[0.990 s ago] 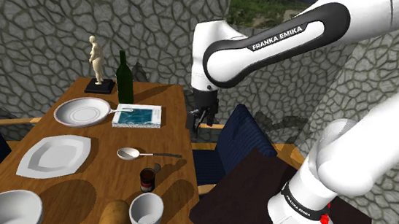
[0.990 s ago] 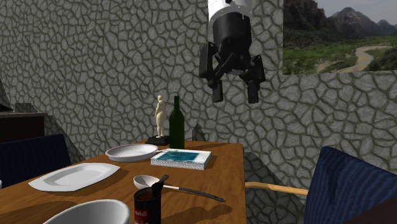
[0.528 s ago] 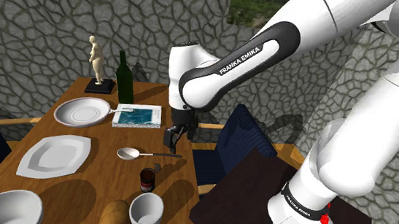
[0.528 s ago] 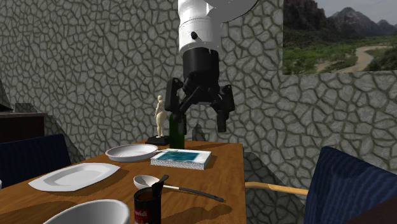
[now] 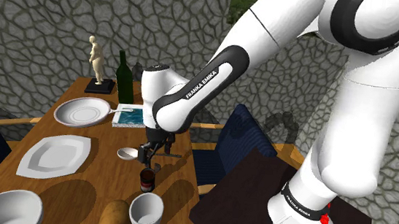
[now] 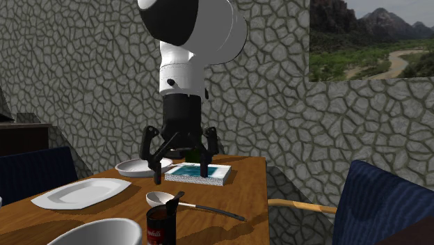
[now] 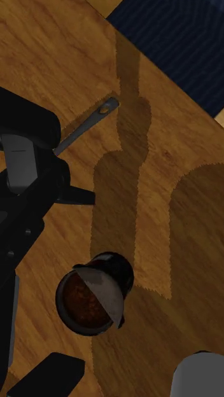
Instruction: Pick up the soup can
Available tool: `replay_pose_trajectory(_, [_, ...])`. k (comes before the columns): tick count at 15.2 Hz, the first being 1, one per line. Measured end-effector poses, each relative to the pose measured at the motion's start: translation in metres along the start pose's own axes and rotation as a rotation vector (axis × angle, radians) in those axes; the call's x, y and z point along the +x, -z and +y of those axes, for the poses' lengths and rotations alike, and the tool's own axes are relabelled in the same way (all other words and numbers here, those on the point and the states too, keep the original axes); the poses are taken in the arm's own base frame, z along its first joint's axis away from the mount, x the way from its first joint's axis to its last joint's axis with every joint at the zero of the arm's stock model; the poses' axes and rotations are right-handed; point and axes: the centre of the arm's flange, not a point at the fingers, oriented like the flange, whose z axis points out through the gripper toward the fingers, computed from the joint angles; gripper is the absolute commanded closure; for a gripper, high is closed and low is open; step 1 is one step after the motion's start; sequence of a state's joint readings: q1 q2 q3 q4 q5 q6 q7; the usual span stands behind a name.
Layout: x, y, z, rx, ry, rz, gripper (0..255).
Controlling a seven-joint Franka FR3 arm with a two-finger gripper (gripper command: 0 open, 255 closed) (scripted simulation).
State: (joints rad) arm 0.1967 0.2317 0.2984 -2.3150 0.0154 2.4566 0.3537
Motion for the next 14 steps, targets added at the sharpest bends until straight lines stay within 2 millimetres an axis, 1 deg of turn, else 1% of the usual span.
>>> replay_pose_trajectory(1, [0.008,-0.011,-0.006,0.002,0.000,0.003,0])
replay_pose_trajectory(3, [0.021,-0.023,-0.024,0.006,0.002,0.008,0])
replay_pose_trajectory(5, [0.029,-0.036,-0.031,0.008,0.002,0.011,0])
replay_pose_trajectory(8, [0.035,-0.052,-0.034,0.008,0.001,0.011,0])
replay_pose_trajectory(12, [0.036,-0.072,-0.034,0.008,0.001,0.011,0])
replay_pose_trajectory(13, [0.037,-0.075,-0.033,0.008,0.001,0.011,255])
replay_pose_trajectory(14, [0.038,-0.076,-0.033,0.008,0.001,0.011,255])
